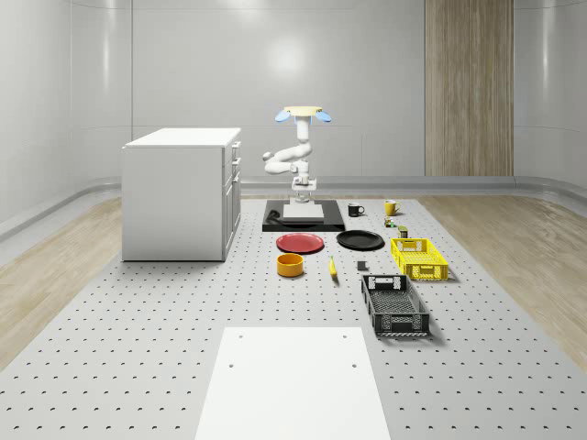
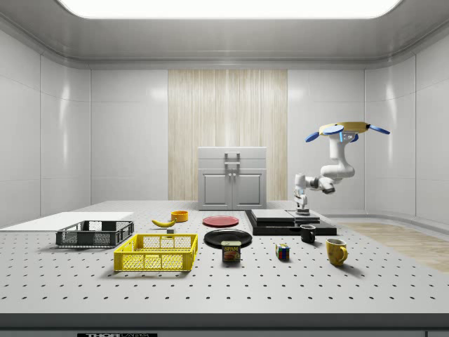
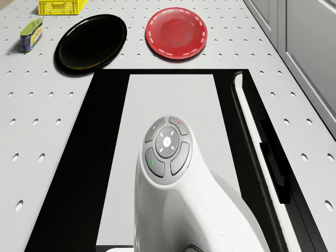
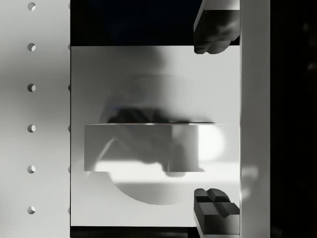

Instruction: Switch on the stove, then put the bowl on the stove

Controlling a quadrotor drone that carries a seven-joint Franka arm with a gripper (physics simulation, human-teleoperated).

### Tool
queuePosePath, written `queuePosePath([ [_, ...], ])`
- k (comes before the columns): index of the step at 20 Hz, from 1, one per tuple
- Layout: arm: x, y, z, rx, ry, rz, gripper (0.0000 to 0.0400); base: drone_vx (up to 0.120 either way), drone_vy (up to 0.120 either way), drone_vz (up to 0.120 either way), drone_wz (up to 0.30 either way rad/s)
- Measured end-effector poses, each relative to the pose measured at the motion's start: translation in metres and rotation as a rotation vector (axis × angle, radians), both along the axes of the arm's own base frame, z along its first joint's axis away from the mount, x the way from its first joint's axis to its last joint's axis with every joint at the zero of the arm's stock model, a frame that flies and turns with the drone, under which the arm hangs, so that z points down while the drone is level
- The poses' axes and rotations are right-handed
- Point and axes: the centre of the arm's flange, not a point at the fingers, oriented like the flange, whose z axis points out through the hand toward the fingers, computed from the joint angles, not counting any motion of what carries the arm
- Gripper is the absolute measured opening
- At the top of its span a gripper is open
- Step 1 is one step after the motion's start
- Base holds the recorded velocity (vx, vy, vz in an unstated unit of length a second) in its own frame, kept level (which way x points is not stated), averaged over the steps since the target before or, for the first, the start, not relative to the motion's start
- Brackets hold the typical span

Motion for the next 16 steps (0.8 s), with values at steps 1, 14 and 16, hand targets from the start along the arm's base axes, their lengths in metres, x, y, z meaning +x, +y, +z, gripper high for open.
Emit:
queuePosePath([
  [1, 0.000, 0.000, 0.003, 0.000, 0.000, 0.000, 0.0400, 0.000, 0.000, 0.000, 0.000],
  [14, 0.004, 0.007, 0.022, 0.000, 0.000, 0.000, 0.0400, 0.000, 0.000, 0.000, 0.000],
  [16, 0.006, 0.008, 0.023, 0.000, 0.000, 0.000, 0.0400, 0.000, 0.000, 0.000, 0.000],
])
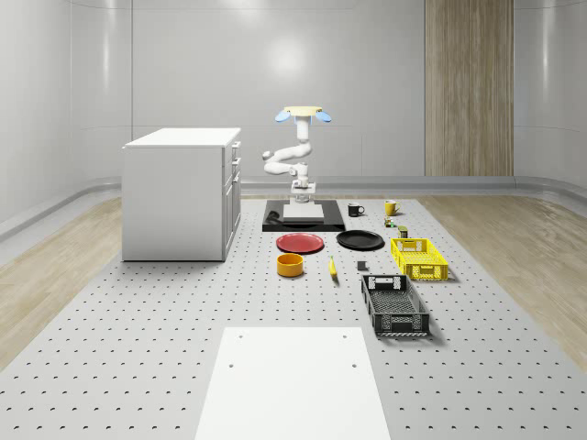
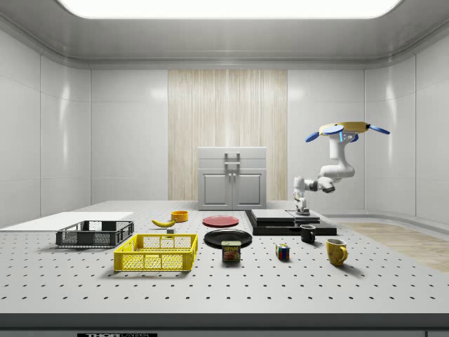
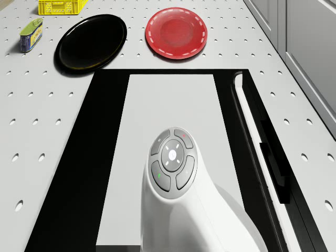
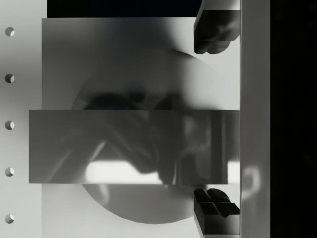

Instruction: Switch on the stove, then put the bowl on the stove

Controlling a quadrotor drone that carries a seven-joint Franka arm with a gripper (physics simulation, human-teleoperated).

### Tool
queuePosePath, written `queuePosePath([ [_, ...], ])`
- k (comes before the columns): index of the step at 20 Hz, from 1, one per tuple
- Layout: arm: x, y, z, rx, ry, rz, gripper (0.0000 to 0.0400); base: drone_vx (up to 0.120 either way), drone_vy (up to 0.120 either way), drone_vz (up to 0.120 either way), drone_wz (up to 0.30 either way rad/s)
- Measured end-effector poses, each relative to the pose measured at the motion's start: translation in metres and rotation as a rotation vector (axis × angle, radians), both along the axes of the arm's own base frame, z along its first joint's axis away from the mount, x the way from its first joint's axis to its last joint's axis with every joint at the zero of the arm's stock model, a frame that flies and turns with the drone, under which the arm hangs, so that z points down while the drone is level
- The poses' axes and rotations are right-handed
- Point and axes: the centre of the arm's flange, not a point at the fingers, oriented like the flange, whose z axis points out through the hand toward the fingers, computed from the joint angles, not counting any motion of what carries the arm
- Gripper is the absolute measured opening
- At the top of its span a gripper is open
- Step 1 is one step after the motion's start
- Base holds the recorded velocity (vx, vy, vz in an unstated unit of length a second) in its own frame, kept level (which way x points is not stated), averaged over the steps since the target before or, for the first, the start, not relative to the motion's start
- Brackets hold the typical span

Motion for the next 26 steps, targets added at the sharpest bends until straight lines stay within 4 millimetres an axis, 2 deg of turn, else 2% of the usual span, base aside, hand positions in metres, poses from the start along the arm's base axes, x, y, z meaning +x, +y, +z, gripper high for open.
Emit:
queuePosePath([
  [6, 0.002, 0.000, 0.001, 0.000, 0.000, 0.000, 0.0400, 0.000, 0.000, 0.000, 0.000],
  [26, 0.003, -0.023, 0.002, 0.000, 0.000, 0.001, 0.0400, 0.000, 0.000, 0.000, 0.000],
])
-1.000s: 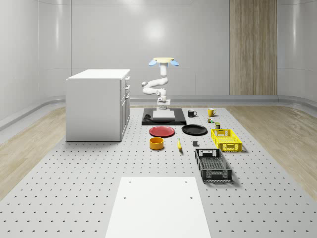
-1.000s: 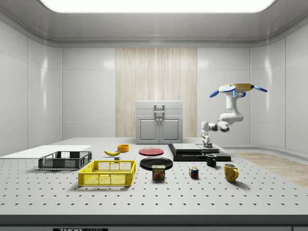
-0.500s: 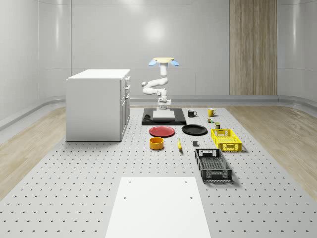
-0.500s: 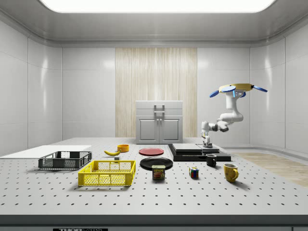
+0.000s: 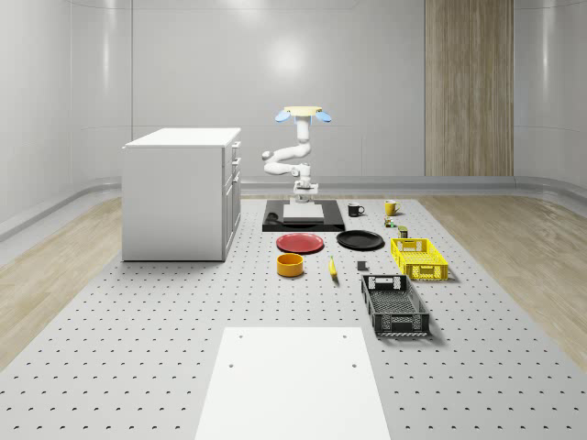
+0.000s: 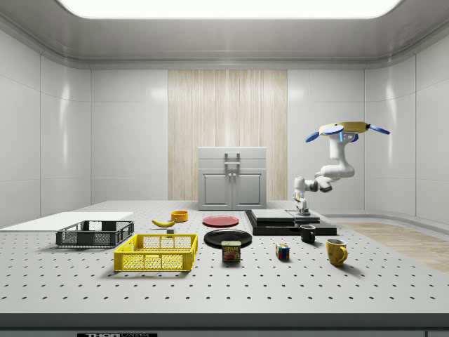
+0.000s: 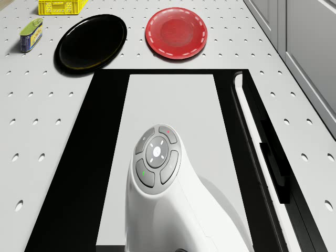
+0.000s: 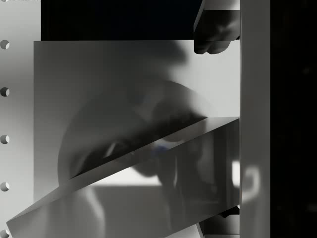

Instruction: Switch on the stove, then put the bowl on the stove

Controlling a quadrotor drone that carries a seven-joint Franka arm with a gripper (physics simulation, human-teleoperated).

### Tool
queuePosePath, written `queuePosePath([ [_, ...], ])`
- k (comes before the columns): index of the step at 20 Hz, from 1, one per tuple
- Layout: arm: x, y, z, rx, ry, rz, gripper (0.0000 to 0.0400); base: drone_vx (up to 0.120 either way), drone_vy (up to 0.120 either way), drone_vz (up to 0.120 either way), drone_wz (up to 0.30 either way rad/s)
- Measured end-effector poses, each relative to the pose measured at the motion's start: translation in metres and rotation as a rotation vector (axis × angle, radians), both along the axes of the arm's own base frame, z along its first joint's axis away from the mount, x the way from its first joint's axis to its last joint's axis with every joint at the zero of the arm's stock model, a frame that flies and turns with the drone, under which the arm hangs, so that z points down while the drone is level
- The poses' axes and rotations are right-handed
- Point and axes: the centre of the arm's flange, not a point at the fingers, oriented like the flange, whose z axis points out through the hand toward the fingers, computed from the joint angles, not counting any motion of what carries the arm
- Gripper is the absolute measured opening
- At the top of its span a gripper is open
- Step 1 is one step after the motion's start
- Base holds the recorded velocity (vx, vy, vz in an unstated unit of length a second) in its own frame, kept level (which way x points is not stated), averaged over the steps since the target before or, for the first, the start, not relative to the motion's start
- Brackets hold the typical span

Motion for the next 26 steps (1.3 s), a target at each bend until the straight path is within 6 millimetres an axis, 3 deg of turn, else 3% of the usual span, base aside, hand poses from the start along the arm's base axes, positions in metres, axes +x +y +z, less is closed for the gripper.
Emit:
queuePosePath([
  [12, 0.000, -0.015, 0.000, 0.000, 0.000, -0.001, 0.0400, 0.000, 0.000, 0.000, 0.000],
  [22, 0.000, -0.045, 0.000, 0.000, 0.000, -0.001, 0.0400, 0.000, 0.000, 0.000, 0.000],
  [26, 0.000, -0.045, 0.000, 0.000, 0.000, -0.001, 0.0400, 0.000, 0.000, 0.000, 0.000],
])
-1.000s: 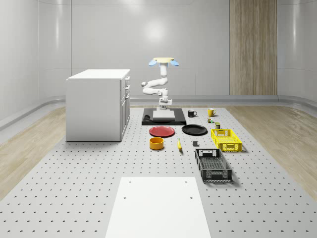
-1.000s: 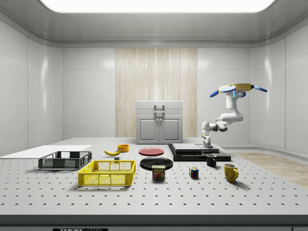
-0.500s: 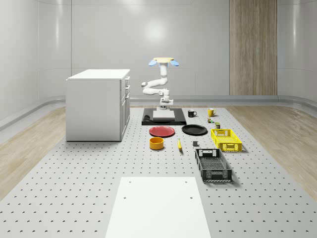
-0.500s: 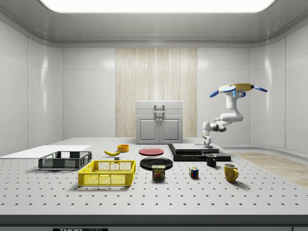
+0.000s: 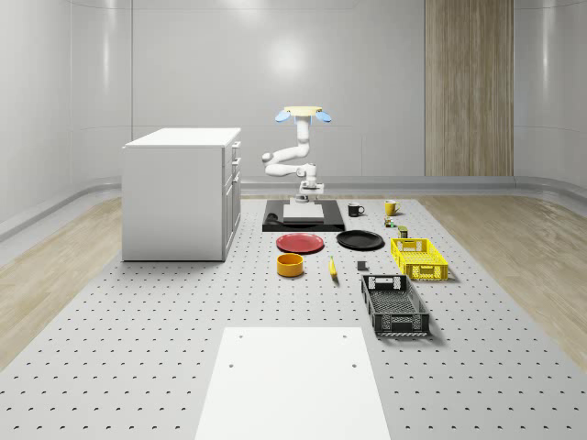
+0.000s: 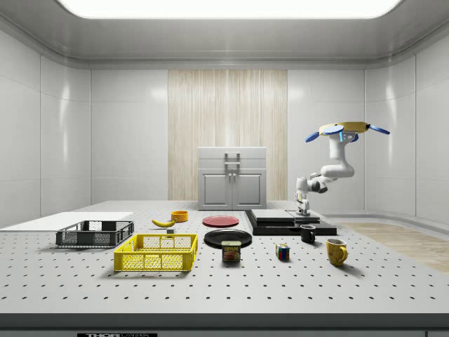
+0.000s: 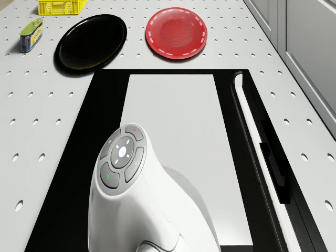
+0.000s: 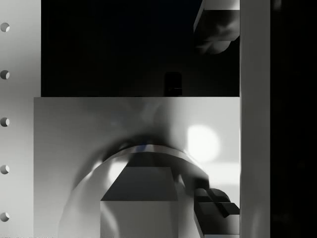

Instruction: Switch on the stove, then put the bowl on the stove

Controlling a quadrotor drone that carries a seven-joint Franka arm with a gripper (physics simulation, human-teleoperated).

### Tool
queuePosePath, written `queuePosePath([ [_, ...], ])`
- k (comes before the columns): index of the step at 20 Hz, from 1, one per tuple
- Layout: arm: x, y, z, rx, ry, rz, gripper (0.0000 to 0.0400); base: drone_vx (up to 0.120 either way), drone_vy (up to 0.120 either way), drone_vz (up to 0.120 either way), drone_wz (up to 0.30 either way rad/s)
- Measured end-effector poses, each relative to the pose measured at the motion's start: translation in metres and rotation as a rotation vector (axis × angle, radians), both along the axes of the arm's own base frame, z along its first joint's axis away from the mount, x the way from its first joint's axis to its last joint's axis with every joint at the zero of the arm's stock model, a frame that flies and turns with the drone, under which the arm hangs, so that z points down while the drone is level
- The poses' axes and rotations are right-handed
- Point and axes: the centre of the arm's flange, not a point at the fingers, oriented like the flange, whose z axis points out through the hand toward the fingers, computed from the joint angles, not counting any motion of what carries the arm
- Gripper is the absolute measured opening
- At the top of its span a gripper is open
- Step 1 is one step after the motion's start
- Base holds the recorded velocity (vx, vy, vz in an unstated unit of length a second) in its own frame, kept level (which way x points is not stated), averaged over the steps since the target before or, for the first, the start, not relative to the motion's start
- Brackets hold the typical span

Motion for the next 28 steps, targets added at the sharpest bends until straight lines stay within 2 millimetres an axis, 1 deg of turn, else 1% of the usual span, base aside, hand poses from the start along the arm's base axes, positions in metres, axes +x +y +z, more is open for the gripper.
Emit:
queuePosePath([
  [5, 0.000, 0.017, 0.000, 0.000, 0.000, 0.000, 0.0400, 0.000, 0.000, 0.000, 0.000],
  [15, 0.000, 0.067, 0.000, 0.000, 0.000, 0.000, 0.0400, 0.000, 0.000, 0.000, 0.000],
  [18, 0.000, 0.079, 0.000, 0.000, 0.000, 0.000, 0.0400, 0.000, 0.000, 0.000, 0.000],
  [23, 0.000, 0.089, 0.000, 0.000, 0.000, 0.000, 0.0400, 0.000, 0.000, 0.096, 0.000],
  [24, 0.000, 0.090, 0.000, 0.000, 0.000, 0.000, 0.0400, 0.000, 0.000, 0.000, 0.000],
  [28, 0.000, 0.093, 0.000, 0.000, 0.000, 0.000, 0.0400, 0.110, 0.000, 0.000, 0.000],
])
